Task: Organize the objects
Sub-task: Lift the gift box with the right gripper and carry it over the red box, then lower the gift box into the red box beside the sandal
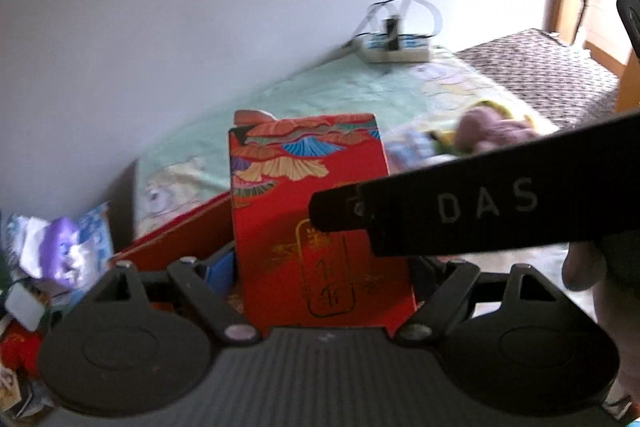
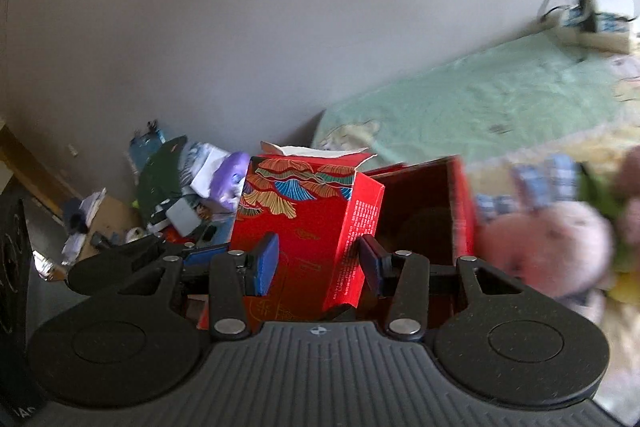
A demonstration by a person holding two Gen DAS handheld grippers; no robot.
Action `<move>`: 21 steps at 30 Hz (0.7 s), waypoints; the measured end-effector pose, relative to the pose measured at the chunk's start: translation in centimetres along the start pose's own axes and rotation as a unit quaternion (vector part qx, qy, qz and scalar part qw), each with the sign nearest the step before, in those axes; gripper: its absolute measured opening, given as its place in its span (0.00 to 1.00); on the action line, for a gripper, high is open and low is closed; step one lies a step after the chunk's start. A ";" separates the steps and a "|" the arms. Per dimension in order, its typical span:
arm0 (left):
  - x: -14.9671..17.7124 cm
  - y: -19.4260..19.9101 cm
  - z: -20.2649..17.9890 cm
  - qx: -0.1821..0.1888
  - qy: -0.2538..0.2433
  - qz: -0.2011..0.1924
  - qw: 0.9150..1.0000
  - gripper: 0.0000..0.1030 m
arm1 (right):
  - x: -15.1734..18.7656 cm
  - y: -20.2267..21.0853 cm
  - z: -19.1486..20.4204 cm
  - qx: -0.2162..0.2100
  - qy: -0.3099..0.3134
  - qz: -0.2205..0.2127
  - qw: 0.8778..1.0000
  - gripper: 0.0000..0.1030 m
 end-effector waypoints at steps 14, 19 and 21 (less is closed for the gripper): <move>4.5 -6.7 10.5 -0.040 0.057 0.075 0.995 0.81 | 0.6 -12.7 2.0 -0.032 0.004 0.109 0.994 0.46; 6.5 -9.7 11.2 -0.049 0.056 0.112 0.991 0.80 | 1.1 -15.4 1.4 -0.038 -0.003 0.161 0.986 0.46; 7.1 -10.5 11.1 -0.057 0.045 0.121 0.990 0.80 | 1.2 -16.0 1.3 -0.035 0.005 0.179 0.983 0.46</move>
Point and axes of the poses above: each gripper's, at about its wrist camera, not at the fingertips, and y roughly against the way its jaws point, z to its left, x to its underside, the point moved 4 cm from there along -y, roughly the way its jaws point, and after that the axes turned 5 degrees about -x, right-handed, at the moved point
